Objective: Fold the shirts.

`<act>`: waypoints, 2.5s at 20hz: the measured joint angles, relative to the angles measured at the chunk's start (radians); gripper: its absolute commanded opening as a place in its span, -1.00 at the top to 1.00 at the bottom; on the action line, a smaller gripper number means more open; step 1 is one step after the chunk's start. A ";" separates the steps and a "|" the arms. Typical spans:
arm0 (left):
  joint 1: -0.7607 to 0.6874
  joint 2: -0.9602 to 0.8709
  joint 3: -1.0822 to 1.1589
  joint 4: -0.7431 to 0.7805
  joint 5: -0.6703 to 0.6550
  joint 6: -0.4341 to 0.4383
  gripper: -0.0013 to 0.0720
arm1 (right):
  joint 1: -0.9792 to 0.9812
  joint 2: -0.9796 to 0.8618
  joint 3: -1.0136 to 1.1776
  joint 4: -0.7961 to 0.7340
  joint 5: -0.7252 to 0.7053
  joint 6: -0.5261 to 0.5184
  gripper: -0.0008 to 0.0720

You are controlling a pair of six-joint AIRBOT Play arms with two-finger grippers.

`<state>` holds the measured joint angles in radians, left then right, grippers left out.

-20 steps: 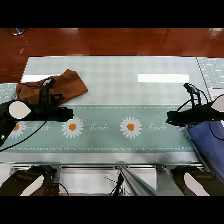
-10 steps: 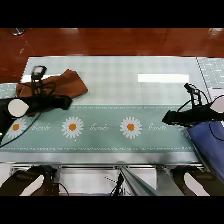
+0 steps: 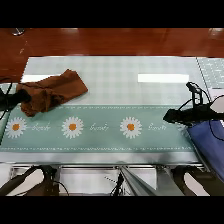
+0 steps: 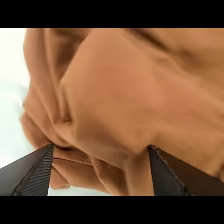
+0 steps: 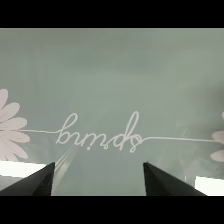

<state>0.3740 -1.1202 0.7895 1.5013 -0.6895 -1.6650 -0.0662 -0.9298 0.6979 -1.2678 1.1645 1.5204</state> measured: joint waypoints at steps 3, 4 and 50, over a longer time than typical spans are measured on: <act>0.011 -0.120 0.002 -0.072 -0.001 -0.008 0.80 | 0.000 0.000 0.000 0.001 -0.006 0.020 -0.76; 0.010 -0.145 0.004 -0.104 -0.002 -0.010 0.92 | 0.000 0.000 0.000 0.001 -0.006 0.025 -0.76; -0.896 0.347 -0.255 -0.514 -0.099 0.108 -0.96 | 0.000 0.380 -0.026 -0.001 0.018 0.125 -0.74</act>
<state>-0.5220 -0.7731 0.5343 0.9874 -0.7883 -1.5570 -0.0662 -0.5499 0.6724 -1.2690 1.1820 1.6451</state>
